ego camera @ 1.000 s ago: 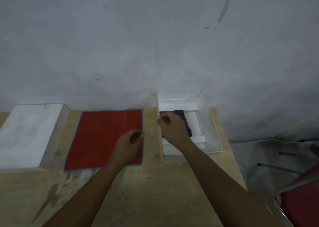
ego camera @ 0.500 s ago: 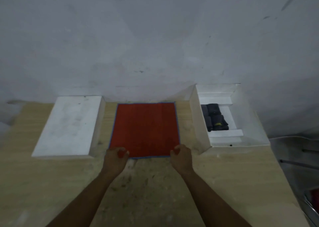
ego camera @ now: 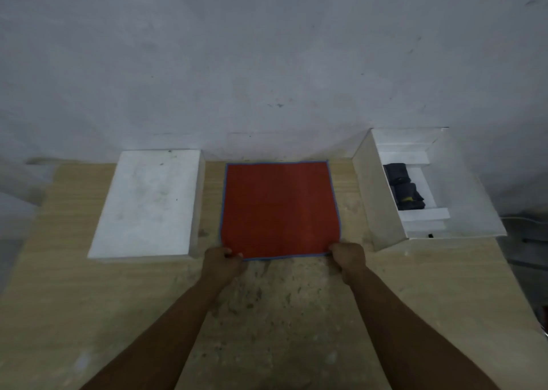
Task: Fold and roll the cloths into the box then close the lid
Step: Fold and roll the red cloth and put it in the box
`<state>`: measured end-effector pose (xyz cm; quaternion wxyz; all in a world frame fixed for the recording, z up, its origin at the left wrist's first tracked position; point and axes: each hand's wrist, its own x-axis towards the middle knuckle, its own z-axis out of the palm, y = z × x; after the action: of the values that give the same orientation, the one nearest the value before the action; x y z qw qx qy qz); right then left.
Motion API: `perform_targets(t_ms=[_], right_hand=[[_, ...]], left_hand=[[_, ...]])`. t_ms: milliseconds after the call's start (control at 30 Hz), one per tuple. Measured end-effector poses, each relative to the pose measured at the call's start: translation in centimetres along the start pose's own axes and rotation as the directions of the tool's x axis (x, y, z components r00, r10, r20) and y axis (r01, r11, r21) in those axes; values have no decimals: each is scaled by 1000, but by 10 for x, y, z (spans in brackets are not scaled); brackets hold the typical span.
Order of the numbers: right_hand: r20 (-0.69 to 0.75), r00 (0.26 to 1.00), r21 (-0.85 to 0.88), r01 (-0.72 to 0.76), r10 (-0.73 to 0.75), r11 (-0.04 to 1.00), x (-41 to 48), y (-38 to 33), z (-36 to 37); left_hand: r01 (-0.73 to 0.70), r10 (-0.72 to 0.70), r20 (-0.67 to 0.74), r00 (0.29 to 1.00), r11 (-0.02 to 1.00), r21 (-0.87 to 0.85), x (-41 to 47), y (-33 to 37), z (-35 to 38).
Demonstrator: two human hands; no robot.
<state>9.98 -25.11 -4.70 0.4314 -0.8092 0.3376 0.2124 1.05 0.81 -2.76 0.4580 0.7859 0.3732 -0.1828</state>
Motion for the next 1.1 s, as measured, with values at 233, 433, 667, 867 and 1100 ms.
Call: perform_targets(t_ms=[233,433,667,867,1100], right_hand=[[55,999,189,-6,-5,982,-9,1,-16],[65,983,156,162,-173,974,-38,27,-44],[323,931,113,141,-170,984,-73,68,-81],[503,851,53,143,-150,988,-92,108,-111],[444,838,-9,356,-316,934,-91,120,-120]], left_hand=[[6,-49,-123,991,945,-327,2,-12,-17],[14,-39,-37,999,848,-529,-41,-30,-13],[56,30,117,993,749,-660,-96,-71,-5],[43,49,169,984,864,-502,-146,-104,-7],[-90,111,36,993,927,-365,-156,-108,-11]])
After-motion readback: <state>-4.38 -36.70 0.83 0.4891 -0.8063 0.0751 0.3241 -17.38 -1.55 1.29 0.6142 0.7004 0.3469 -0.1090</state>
